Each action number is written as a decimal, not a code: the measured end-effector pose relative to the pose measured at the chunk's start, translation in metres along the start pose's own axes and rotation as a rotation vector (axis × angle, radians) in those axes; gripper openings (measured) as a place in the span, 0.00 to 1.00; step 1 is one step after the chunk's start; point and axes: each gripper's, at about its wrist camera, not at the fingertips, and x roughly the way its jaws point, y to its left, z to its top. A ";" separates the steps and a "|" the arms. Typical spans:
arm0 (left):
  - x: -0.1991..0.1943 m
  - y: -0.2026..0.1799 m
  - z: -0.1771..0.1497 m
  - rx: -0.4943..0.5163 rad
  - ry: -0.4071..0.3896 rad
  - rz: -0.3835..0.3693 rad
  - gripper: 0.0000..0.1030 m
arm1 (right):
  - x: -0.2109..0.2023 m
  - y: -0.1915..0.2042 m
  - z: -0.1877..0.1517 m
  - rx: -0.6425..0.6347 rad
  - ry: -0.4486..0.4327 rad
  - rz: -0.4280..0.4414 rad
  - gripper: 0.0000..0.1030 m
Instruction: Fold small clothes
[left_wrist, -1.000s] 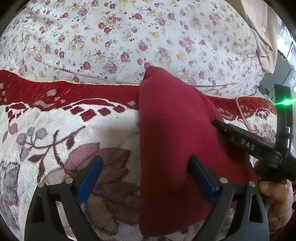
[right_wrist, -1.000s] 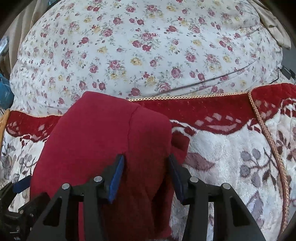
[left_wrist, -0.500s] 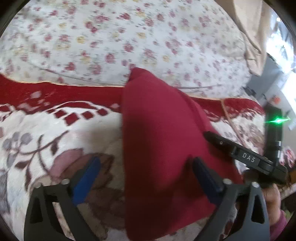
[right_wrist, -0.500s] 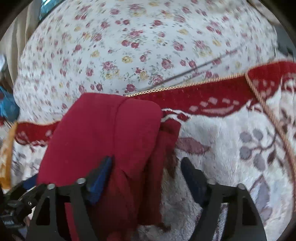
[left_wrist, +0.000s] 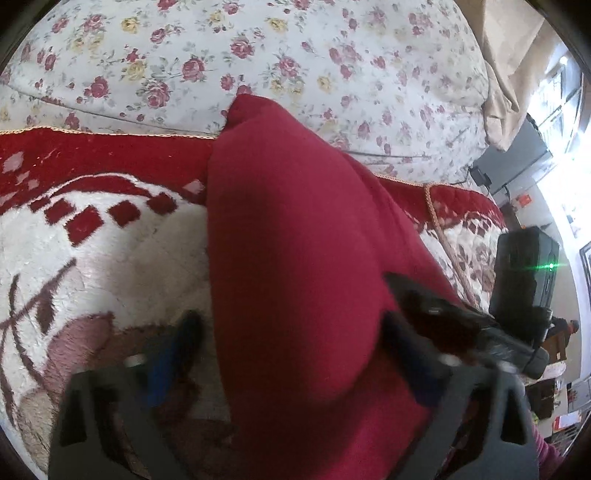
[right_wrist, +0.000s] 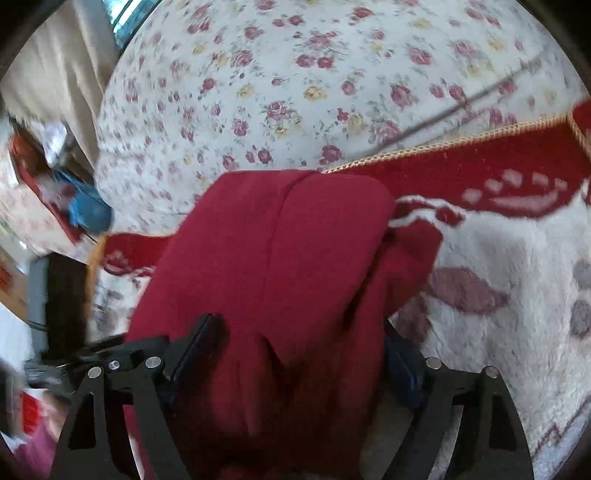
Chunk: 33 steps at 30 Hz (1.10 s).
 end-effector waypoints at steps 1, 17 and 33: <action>-0.001 -0.003 -0.001 0.011 0.002 0.003 0.69 | 0.000 0.005 0.001 -0.011 -0.006 -0.007 0.72; -0.098 0.003 -0.091 -0.062 -0.012 0.190 0.66 | -0.029 0.091 -0.055 -0.166 0.102 0.046 0.66; -0.116 0.008 -0.092 0.003 -0.213 0.374 0.97 | -0.034 0.154 -0.071 -0.456 0.083 -0.112 0.37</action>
